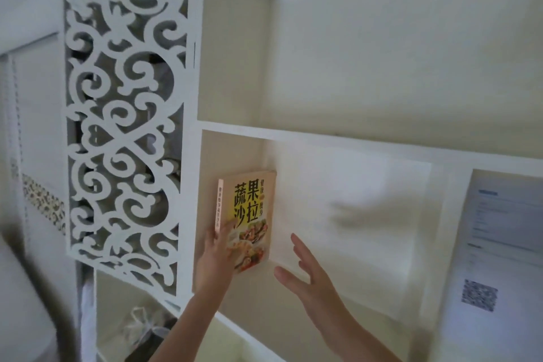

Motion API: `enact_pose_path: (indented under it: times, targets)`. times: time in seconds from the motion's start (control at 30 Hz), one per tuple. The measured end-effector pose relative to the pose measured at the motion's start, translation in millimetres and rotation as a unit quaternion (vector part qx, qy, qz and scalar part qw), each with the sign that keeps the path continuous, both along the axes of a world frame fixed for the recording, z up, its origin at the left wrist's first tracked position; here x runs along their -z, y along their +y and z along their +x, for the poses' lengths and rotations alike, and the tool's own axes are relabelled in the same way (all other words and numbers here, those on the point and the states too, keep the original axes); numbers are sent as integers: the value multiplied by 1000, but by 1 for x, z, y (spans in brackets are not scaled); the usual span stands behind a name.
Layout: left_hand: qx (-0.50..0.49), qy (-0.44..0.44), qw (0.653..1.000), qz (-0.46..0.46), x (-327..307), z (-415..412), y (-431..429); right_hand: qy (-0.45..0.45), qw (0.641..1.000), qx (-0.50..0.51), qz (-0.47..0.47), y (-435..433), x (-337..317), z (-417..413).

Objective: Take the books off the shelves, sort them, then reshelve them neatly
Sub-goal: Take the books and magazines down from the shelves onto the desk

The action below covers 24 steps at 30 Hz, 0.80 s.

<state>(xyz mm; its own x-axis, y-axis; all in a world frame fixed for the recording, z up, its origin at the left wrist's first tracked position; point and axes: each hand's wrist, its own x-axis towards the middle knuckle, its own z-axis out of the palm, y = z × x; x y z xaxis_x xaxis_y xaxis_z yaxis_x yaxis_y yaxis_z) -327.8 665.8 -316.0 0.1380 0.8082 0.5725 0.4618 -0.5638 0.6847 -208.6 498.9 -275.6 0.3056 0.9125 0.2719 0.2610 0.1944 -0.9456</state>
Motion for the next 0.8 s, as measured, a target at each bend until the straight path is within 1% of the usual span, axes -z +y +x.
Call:
enact_pose_path:
  times: [0.1,0.17,0.23,0.37,0.43,0.5,0.6,0.67,0.73,0.8]
  targets:
    - [25,-19,999,15,-1,-12,0,-13,1000,4,9,-2,0,4]
    - [45,-64,997,17,-8,-26,-16,-38,999,7,14,-5,0,6]
    - [87,-111,990,7,-16,-44,-39,-60,998,-1,26,-9,-3,7]
    - [194,-222,955,-35,-27,-86,-95,-49,995,-54,66,-19,-24,-8]
    - [219,-260,940,-35,-38,-102,-122,-49,989,-96,102,-26,-33,-18]
    - [238,-307,920,-46,-51,-115,-145,-60,982,-117,134,-39,-39,-28]
    - [258,-331,905,-64,-65,-126,-174,-101,975,-109,165,-65,-49,-37]
    - [289,-344,889,-82,-74,-128,-197,-114,975,-98,166,-88,-53,-36]
    - [323,-335,878,-110,-79,-126,-225,-109,977,-84,160,-118,-53,-33]
    - [328,-301,881,-159,-69,-120,-250,-96,982,-66,150,-154,-46,-27]
